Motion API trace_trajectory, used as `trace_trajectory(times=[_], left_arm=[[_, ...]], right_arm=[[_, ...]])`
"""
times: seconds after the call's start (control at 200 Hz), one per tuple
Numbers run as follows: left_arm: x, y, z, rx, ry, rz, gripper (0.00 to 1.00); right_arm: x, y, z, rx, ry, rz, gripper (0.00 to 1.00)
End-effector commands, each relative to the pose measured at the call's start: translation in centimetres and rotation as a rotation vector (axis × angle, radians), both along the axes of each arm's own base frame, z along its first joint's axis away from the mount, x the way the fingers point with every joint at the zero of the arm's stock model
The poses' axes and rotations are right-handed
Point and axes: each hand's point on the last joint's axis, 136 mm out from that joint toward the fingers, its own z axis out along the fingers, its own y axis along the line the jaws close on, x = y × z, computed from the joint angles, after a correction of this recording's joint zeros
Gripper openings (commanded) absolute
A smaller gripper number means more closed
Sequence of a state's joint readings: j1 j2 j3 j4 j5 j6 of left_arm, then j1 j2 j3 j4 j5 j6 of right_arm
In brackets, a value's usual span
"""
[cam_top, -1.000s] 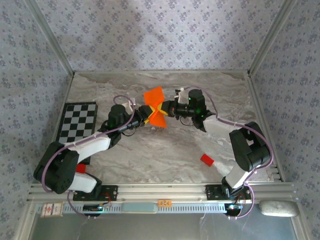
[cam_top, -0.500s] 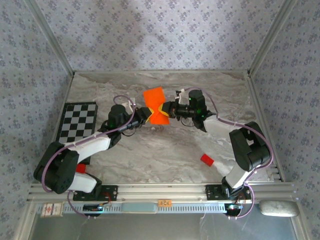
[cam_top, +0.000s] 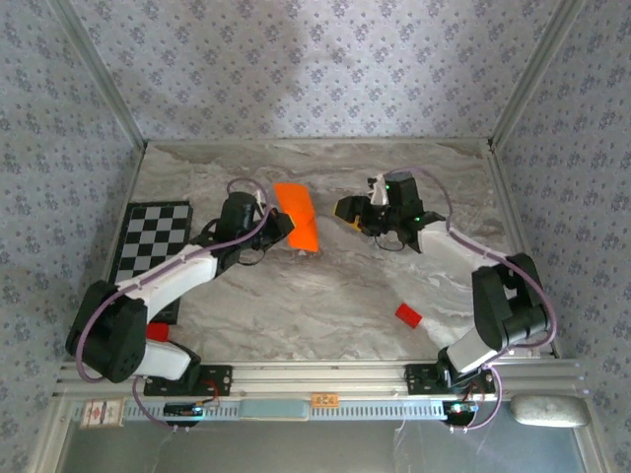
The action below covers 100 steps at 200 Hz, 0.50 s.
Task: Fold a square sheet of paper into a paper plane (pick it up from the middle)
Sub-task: Turn over the paper at the center of the table.
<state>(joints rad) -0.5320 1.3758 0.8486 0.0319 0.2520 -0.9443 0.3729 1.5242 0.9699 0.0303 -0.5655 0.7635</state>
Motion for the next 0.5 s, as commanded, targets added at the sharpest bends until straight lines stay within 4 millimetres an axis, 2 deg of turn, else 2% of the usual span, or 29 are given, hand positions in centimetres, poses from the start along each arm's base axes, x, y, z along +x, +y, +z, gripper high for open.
trace_trajectory(times=[0.0,0.16,0.275,0.495], left_arm=[[-0.8,4.2,-0.9,0.328,-0.008,0.017,0.06],[-1.3,8.0,-0.6,0.628,-0.007,0.071,0.06],[-1.7,9.3,0.0,0.842,0.008,0.060,0.06],[-1.5,9.1,-0.8,1.129,0.029,0.023,0.07]], right_arm=[[0.1,-3.2,1.1,-0.222,-0.131,-0.046,0.67],[0.2,-5.4,2.0,-0.325,-0.197,-0.101,0.78],[-0.1,-6.3,2.2,-0.346,-0.202,-0.119,0.81],[-1.3,-7.5,3.1,-0.363,-0.210,-0.137,0.83]])
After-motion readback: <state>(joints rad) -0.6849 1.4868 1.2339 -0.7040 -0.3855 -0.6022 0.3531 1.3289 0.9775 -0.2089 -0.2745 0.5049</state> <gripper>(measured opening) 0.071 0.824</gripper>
